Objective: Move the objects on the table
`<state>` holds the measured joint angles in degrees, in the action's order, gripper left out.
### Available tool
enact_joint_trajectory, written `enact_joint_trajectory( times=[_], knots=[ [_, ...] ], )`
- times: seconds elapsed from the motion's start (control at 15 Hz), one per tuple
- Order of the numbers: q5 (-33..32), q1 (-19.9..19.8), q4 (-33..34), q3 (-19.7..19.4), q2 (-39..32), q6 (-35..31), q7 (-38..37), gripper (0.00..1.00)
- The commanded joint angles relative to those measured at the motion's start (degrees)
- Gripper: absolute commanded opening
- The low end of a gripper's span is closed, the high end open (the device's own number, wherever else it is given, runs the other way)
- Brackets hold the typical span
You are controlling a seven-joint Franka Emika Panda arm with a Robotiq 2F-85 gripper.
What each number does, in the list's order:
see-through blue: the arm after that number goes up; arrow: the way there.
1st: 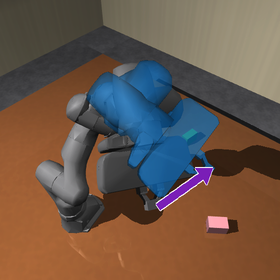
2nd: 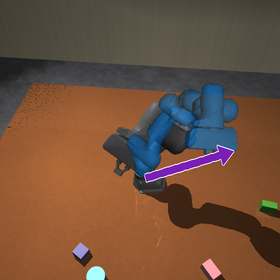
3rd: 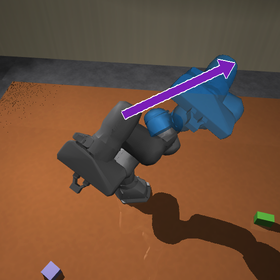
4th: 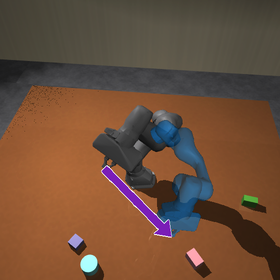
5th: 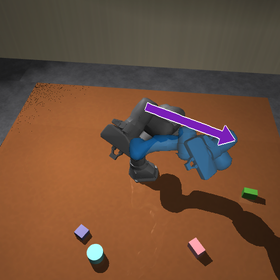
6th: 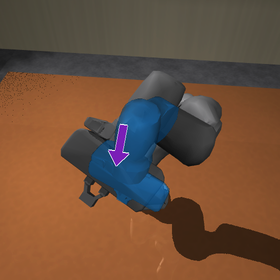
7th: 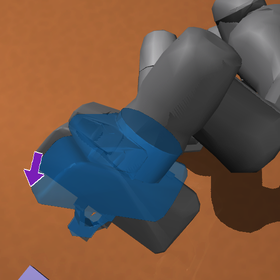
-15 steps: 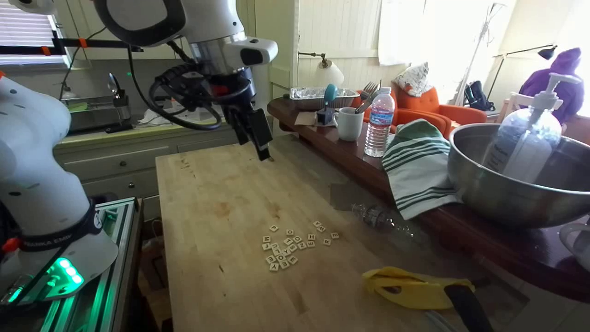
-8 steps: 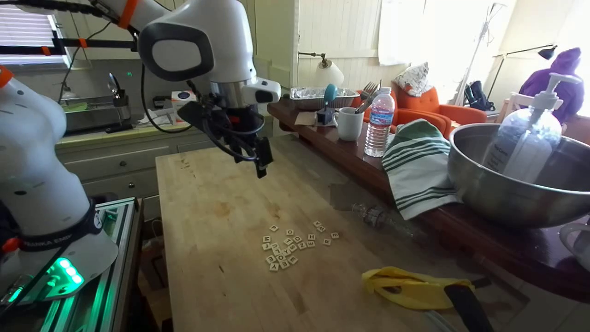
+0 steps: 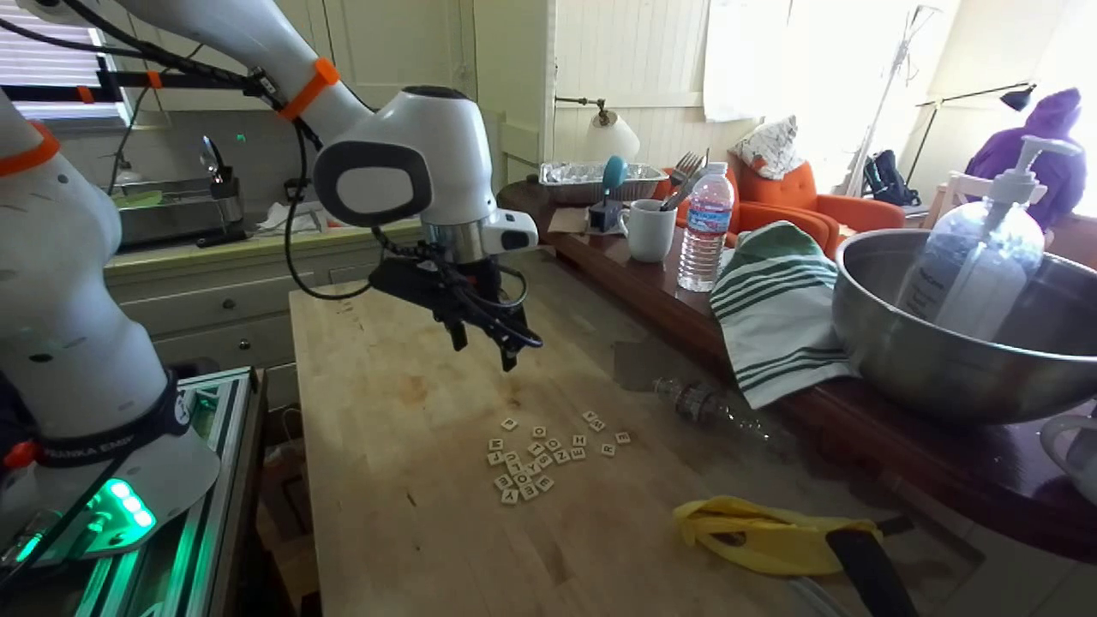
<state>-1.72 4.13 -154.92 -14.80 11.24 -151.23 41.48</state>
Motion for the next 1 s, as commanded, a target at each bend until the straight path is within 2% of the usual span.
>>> enact_joint_trajectory(
  times=[0.0,0.07,0.2,0.6,0.67,0.8,0.93],
  knots=[
    [4.4,-1.04,0.29,0.71,-4.81,-4.72,4.98,1.0],
    [5.76,-1.29,0.31,0.79,-5.56,-5.64,6.04,0.75],
    [8.37,-1.93,0.44,1.0,-7.01,-7.09,8.15,0.66],
    [14.13,-4.36,0.92,2.26,-11.02,-11.4,12.14,0.19],
    [14.95,-2.65,1.02,0.57,-11.86,-12.57,12.77,0.11],
    [16.62,-2.75,1.31,1.01,-13.48,-14.43,13.8,0.0],
    [17.56,-2.94,1.86,1.31,-15.38,-16.15,14.62,0.0]
  ],
)
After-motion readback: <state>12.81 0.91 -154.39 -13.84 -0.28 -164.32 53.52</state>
